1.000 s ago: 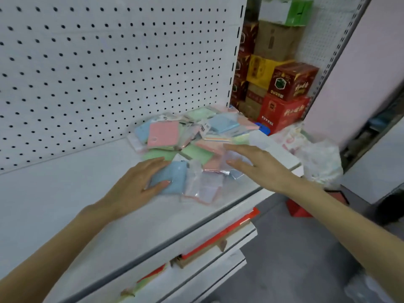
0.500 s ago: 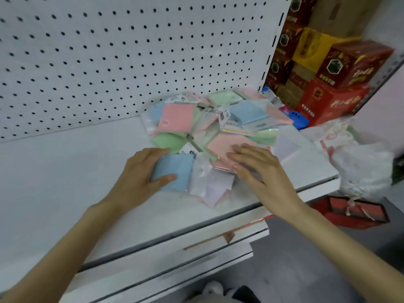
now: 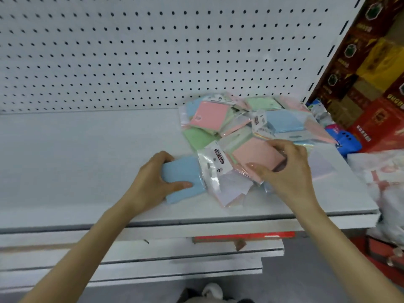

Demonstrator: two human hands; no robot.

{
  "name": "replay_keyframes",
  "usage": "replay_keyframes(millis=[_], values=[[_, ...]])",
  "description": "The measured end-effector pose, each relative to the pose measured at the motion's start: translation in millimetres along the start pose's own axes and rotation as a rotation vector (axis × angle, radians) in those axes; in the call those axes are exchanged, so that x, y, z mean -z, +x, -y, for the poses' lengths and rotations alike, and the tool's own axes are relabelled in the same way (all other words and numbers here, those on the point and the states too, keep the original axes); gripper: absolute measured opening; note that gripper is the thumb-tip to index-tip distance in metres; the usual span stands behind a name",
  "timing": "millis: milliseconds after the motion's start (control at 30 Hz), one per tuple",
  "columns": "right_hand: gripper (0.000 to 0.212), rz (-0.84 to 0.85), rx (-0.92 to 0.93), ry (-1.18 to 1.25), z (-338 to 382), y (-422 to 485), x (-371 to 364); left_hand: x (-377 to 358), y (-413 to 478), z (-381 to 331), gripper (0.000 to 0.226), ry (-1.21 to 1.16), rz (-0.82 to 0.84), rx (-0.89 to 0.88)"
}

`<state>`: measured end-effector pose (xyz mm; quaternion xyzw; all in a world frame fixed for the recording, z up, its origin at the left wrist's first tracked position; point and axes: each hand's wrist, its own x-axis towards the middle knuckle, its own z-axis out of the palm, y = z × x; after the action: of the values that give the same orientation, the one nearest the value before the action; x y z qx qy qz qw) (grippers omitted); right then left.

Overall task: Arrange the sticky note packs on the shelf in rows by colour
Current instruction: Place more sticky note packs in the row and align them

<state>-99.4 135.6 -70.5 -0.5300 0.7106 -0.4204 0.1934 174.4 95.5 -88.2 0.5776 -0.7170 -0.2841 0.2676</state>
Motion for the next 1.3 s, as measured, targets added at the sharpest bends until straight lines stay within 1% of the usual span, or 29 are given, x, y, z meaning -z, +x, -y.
replay_keyframes(millis=[100,200,267,367,400,533,633,733,833,967,1067,1167,1233,1300], values=[[0.063,0.054,-0.036,0.078,-4,0,8,2,-7,-7,0.035,-0.181,-0.038,0.069],[0.063,0.140,-0.120,0.188,-4,2,20,4,-13,-14,0.039,-0.280,-0.084,0.113],[0.051,0.236,-0.173,0.254,-2,4,29,3,-19,-20,0.039,-0.351,-0.102,0.148],[0.024,0.376,-0.232,0.370,2,3,38,-1,-32,-29,0.023,-0.601,-0.122,0.256],[0.021,0.400,-0.250,0.401,3,3,39,-2,-38,-33,0.021,-0.681,-0.129,0.300],[0.020,0.466,-0.325,0.571,13,-1,34,-4,-62,-36,0.022,-0.921,-0.171,0.419],[0.019,0.512,-0.355,0.681,25,-9,22,3,-77,-32,0.020,-0.961,-0.189,0.442],[0.022,0.501,-0.373,0.754,38,-21,4,22,-81,-25,0.012,-0.984,-0.228,0.408],[0.021,0.499,-0.343,0.773,59,-32,-20,44,-77,-10,0.008,-1.033,-0.282,0.356],[0.030,0.498,-0.293,0.839,100,-43,-78,80,-71,33,0.010,-1.087,-0.344,0.318],[0.029,0.502,-0.269,0.866,140,-55,-150,121,-75,90,0.014,-1.093,-0.391,0.304],[0.025,0.463,-0.294,0.875,190,-73,-243,186,-83,169,0.013,-1.031,-0.482,0.305],[0.023,0.433,-0.304,0.844,225,-87,-303,234,-92,220,0.010,-0.965,-0.572,0.319],[0.023,0.424,-0.282,0.808,261,-98,-353,279,-100,265,0.012,-0.864,-0.675,0.345]])
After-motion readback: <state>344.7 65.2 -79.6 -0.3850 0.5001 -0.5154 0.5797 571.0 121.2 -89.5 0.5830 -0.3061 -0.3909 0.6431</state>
